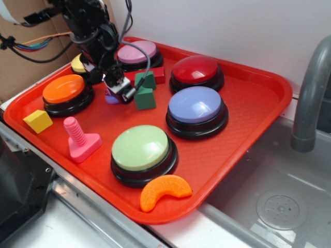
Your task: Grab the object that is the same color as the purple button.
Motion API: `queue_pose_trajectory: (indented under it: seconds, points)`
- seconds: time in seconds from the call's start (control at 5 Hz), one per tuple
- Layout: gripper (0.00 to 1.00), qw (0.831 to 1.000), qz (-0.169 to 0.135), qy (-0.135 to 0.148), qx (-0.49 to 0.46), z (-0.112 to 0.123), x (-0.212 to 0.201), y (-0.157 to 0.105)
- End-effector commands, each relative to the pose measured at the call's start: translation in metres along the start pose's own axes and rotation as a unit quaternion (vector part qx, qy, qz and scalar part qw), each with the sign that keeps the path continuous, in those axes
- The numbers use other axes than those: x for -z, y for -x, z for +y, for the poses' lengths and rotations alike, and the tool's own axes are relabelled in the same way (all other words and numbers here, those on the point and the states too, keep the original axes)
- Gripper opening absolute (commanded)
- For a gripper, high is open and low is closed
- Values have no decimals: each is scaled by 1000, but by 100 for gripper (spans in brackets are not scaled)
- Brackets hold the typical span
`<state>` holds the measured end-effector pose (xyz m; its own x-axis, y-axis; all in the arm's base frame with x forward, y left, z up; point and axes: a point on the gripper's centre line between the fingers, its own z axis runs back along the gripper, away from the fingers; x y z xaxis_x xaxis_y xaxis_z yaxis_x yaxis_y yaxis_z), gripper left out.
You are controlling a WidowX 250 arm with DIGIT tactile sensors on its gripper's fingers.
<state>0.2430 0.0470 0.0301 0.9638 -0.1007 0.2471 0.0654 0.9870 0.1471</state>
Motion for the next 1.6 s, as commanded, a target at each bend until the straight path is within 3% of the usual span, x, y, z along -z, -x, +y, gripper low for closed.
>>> queue_pose_trajectory:
  seconds: [0.0, 0.2, 0.6, 1.0, 1.2, 1.4]
  points:
    - [100, 999, -3, 51, 8, -7, -2, -5]
    - [0, 998, -8, 57, -6, -7, -2, -3]
    - [0, 999, 3, 40, -10, -5, -1, -3]
    - [0, 995, 22, 27, -90, 9, -59, -12]
    - [0, 989, 46, 44, -135, 22, -87, -14]
    - [0, 978, 96, 37, -182, 31, -113, -9]
